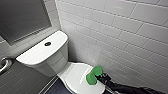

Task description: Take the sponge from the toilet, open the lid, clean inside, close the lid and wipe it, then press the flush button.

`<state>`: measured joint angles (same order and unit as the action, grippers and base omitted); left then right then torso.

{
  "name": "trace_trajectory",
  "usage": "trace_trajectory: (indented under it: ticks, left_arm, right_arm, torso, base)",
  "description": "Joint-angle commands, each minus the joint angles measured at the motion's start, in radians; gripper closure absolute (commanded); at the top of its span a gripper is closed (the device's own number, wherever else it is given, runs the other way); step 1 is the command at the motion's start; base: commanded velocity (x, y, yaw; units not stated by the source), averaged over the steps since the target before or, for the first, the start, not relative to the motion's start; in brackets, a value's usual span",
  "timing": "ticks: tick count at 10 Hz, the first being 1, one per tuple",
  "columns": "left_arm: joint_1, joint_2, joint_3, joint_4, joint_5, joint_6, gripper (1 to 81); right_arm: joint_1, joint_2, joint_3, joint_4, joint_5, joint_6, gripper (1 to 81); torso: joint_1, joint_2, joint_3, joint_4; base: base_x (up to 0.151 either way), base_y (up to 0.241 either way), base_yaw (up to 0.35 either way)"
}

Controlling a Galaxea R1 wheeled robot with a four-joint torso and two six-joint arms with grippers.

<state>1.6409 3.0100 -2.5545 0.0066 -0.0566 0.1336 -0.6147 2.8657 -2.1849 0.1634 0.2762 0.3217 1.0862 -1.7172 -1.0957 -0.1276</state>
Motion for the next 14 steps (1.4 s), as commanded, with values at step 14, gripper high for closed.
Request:
trace_trajectory:
  ticks: [14]
  left_arm:
    - [0.0,-0.086,0.196,0.012,0.041,0.018,1.0]
  right_arm:
    - [-0.041,-0.656,0.758,-0.031,-0.034,-0.006,81.1]
  torso:
    - [0.0,0.0,0.0,0.0]
  base:
    - [0.0,0.0,0.0]
